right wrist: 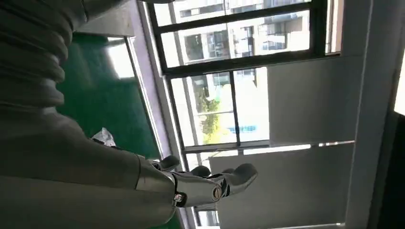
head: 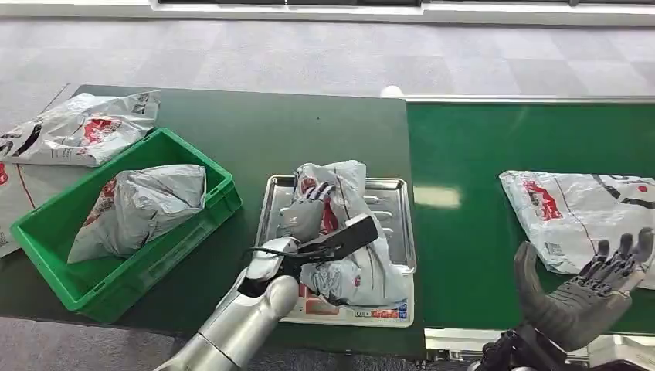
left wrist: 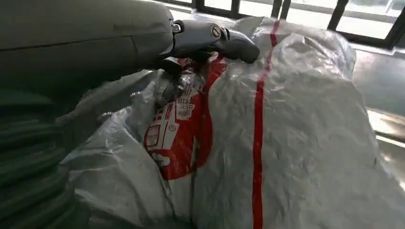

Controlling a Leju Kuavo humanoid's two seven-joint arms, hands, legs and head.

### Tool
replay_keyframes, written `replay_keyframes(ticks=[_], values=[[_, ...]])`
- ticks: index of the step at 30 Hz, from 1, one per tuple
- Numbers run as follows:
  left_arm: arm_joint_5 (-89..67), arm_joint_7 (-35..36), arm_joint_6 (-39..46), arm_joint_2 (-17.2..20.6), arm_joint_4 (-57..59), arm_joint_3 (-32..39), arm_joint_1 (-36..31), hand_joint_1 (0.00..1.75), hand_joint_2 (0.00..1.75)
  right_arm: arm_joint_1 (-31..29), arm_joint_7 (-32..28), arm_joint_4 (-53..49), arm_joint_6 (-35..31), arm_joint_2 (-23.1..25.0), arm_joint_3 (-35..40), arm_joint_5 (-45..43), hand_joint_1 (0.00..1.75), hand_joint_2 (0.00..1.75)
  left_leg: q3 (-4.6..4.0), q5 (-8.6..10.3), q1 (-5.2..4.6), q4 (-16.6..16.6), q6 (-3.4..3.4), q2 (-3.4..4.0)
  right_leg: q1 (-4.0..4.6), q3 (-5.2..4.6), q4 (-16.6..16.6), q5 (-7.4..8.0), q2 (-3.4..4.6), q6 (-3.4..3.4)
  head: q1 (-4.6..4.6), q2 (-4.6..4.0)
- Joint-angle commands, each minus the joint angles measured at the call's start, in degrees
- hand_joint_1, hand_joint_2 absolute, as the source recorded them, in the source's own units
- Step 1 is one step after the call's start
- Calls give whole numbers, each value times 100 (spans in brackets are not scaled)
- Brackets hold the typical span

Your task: Moved the parcel from conveyor to table for the left to box.

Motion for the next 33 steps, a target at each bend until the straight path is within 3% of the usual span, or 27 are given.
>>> replay_keyframes(ticks=[1, 8, 12, 15, 16, 20, 22, 26, 28, 33], values=[[-155, 174, -300, 17, 2005, -533, -417, 175, 175, -299, 126, 547, -1, -124, 491, -45, 0, 175, 22, 16, 2, -35, 5, 14, 4, 20, -39, 22, 11, -3, 0, 0], [-165, 45, -89, 314, 1750, -98, -395, 175, 175, -495, 337, 733, 213, -10, 451, 127, 0, 175, -3, 9, 1, -36, 29, 41, 1, 50, -29, 22, 25, 8, 0, 0], [-9, -91, 121, 412, 1272, 229, -365, 175, 175, -412, 333, 768, 182, -80, 457, 103, 0, 175, 26, -14, -5, -14, 30, 17, -5, 81, -7, -8, -1, 9, 0, 0], [535, -603, 916, 740, -547, 874, -116, 175, 175, -261, 317, 739, -15, -170, 467, 113, 0, 175, 22, -3, -3, -27, 26, 37, -2, 65, -18, 8, 21, 6, 0, 0], [697, -452, 660, 914, -1288, 998, -60, 175, 175, -257, 308, 742, -8, -210, 476, 55, 0, 175, 11, 12, 0, -41, 21, 47, 1, 52, -33, 24, 33, 3, 0, 0], [713, -333, 451, 956, -1581, 1030, 31, 175, 175, -287, 301, 754, -9, -210, 472, 36, 0, 175, 37, 8, 2, -10, 6, 31, 2, 27, 0, 15, 28, -6, 0, 0], [1015, -1112, 1853, 1092, -2470, 1405, 165, 175, 175, -163, 321, 717, -15, -191, 444, 47, 0, 175, 18, 26, 4, -17, 1, 24, 5, 7, -6, 19, 21, -10, 2, 0], [951, -965, 2186, 1734, -3934, 2272, 51, 175, 175, -109, 321, 815, -15, -313, 518, -78, 0, 175, -15, 20, 9, -1, 3, 49, 11, -24, 10, 22, 45, -11, 2, 0], [898, -921, 2074, 1895, -4046, 2828, -66, 175, 175, -115, 271, 865, -15, -335, 527, -101, 0, 175, -19, 22, 11, -13, 2, 78, 14, -39, 3, 33, 74, -13, 0, 0], [514, -851, 2025, 2229, -3220, 3691, -487, 175, 175, -49, 285, 888, -15, -362, 542, -98, 0, 175, -19, 29, 10, -9, 1, 27, 12, -28, 8, 21, 22, -11, 0, 0]])
